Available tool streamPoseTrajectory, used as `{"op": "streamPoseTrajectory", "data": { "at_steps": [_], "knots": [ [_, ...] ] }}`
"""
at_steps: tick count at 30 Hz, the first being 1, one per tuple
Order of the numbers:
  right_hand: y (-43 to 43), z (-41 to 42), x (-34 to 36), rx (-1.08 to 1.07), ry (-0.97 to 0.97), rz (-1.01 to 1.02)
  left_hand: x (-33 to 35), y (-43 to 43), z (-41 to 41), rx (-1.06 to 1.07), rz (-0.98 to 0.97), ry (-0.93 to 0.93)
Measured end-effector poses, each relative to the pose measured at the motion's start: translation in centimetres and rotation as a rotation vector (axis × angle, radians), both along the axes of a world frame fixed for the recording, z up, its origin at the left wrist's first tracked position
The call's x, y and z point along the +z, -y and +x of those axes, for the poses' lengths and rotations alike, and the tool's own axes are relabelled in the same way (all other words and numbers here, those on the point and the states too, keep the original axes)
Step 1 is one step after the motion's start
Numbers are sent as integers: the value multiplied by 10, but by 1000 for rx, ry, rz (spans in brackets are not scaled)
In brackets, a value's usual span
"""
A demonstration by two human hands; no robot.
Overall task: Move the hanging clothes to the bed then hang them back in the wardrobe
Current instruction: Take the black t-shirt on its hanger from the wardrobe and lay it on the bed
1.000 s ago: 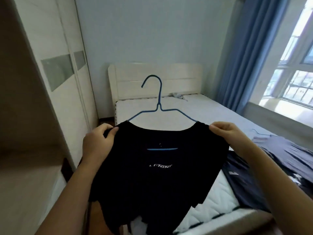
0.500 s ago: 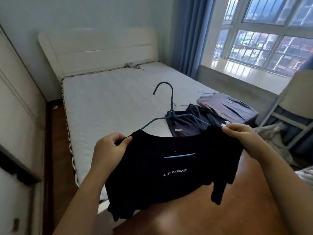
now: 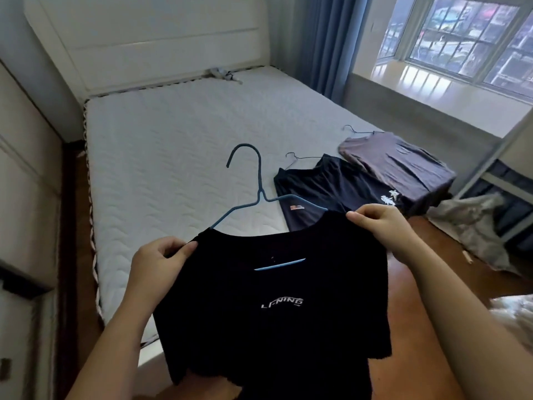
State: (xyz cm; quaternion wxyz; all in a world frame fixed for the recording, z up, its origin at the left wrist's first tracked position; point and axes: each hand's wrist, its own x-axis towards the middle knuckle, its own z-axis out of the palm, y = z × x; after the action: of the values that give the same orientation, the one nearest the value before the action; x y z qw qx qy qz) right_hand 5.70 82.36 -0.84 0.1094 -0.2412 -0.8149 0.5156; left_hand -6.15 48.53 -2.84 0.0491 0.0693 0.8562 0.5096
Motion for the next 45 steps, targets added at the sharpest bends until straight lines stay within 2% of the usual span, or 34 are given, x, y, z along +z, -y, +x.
{"op": "streamPoseTrajectory", "data": {
  "at_steps": [10, 18, 25, 33, 39, 45],
  "knots": [
    [-68, -196, -51, 118, 265, 78, -59, -74, -158, 196, 31, 140],
    [-107, -299, -104, 334, 437, 116, -115, -99, -236, 277, -30, 323],
    [-149, -382, -125, 385, 425, 356, -130, -141, -292, 296, -81, 367],
    [-216, -483, -126, 395, 385, 584, -118, -200, -374, 265, -196, 280],
    [-240, -581, -189, 395, 454, 593, -160, -221, -478, 131, -296, 290],
    [-250, -664, -289, 240, 500, 463, -266, -241, -570, 134, -334, 284]
  ]
}}
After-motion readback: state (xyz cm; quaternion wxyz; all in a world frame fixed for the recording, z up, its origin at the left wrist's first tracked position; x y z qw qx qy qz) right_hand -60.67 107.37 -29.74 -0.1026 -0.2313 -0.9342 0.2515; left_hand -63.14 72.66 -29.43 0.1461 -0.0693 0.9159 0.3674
